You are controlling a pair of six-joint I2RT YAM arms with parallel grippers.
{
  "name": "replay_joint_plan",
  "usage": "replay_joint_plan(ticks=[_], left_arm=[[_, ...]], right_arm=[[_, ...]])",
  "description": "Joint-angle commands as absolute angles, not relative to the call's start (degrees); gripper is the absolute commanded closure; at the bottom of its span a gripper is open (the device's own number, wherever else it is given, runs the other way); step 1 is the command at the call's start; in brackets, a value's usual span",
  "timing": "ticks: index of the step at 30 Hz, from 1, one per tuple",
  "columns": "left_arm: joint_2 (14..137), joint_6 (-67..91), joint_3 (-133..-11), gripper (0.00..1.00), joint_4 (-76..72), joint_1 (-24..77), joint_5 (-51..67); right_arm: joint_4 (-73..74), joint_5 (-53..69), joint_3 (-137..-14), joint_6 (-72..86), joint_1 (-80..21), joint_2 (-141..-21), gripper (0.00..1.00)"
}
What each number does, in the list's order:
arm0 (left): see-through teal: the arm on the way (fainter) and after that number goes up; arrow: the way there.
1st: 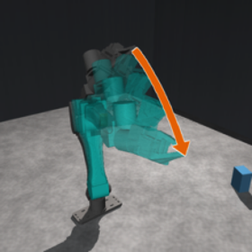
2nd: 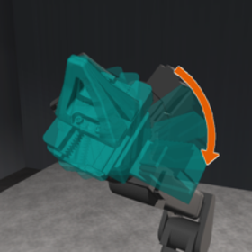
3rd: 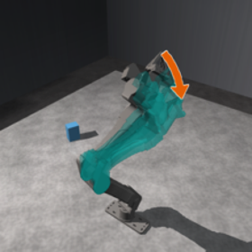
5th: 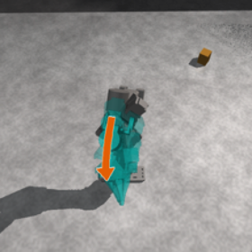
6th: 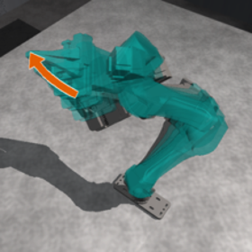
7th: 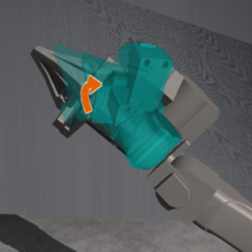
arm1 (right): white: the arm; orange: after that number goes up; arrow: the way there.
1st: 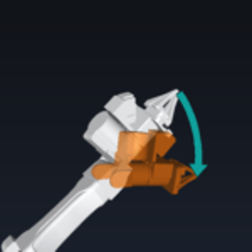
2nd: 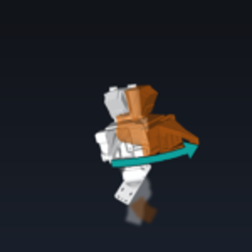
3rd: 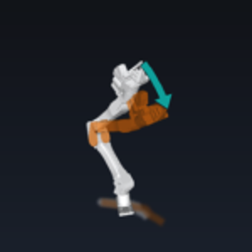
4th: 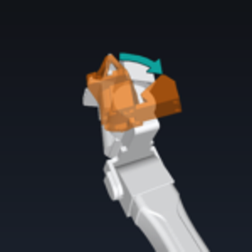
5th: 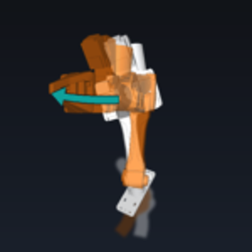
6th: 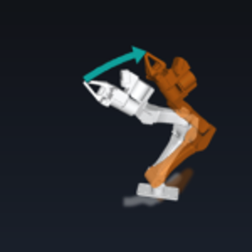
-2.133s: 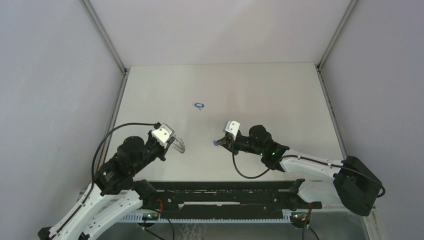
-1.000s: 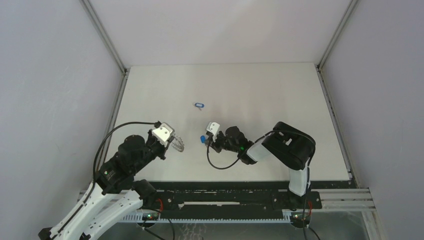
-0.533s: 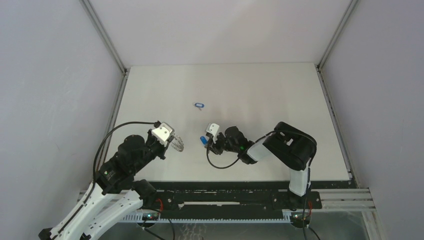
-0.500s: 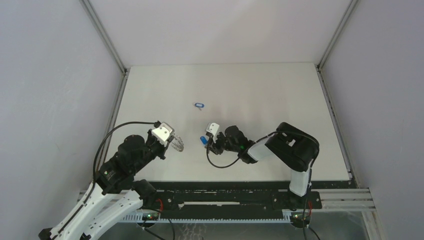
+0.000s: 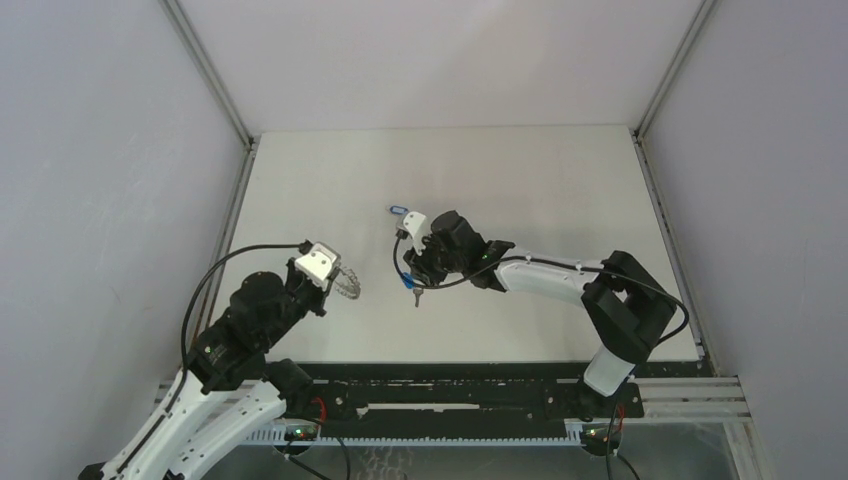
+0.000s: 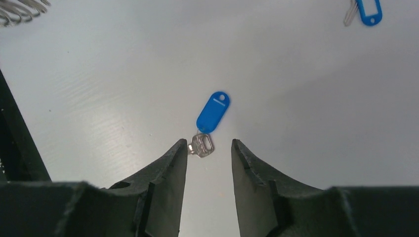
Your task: Put the keys on the keyring
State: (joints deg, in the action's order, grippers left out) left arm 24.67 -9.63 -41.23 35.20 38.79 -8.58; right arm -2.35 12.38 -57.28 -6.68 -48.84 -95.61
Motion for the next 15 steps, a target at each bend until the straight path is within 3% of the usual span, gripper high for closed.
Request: replay_joint_plan(ticks=[1,8,15], left_arm=[[24.29,-9.17,-41.08,1.00,32.66,37.40,-11.24],[24.24,-8.64,-41.13,1.00,32.57,35.70,-11.17],[24.33,-8.62,-41.13,1.00,32.37,34.99,-10.39]], right_arm=[[12.98,8.64,-63.16,-7.47,-49.48,-96.12,0.62],[11.07,7.11,-63.77,-9.89,-50.89,-99.85,0.65],[-5.71,10.78,-56.37,-12.69,-50.98,-99.90,0.66]])
